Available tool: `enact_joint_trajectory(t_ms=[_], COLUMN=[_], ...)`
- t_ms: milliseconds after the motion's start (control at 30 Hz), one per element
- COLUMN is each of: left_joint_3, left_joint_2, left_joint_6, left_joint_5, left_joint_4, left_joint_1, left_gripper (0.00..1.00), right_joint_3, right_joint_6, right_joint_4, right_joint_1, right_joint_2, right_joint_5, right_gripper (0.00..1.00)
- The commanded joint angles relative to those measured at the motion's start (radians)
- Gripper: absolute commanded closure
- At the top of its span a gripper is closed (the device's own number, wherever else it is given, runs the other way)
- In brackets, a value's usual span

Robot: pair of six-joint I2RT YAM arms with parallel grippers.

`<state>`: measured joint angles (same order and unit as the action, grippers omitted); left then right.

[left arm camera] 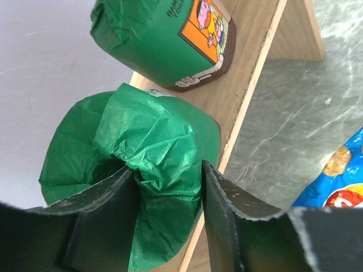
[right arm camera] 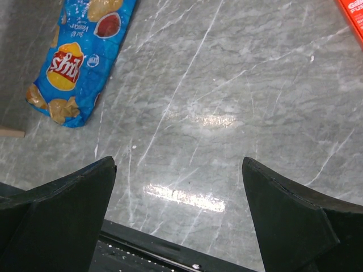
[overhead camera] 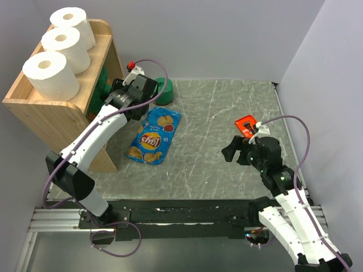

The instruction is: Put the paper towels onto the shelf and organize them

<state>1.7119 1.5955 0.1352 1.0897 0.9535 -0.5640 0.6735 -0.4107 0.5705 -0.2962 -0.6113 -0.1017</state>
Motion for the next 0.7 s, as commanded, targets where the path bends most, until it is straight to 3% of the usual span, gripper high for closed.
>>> enact_joint_trajectory(t_ms=[0, 133, 667], left_joint_3=[-0.012, -0.012, 0.164], left_joint_2=[-0.028, -0.008, 0.050], left_joint_6=[-0.020, -0.028, -0.032], left_joint_5=[0.064, 0.084, 0.050], left_joint_4=[-0.035, -0.042, -0.021], left_joint_1=[0.021, 0.026, -0.014], left_gripper=[0.48, 0.36, 0.23], right_joint_3=[0.058, 0.063, 0.049], right_joint_6=[-0.002, -0.002, -0.004], right_joint_4=[-0.006, 0.002, -0.006], right_joint_1=[0.003, 0.003, 0.002], right_joint_2=[-0.005, 0.018, 0.024], right_joint_5=[-0.027, -0.006, -0.006], right_gripper=[0.01, 0.01, 0.00])
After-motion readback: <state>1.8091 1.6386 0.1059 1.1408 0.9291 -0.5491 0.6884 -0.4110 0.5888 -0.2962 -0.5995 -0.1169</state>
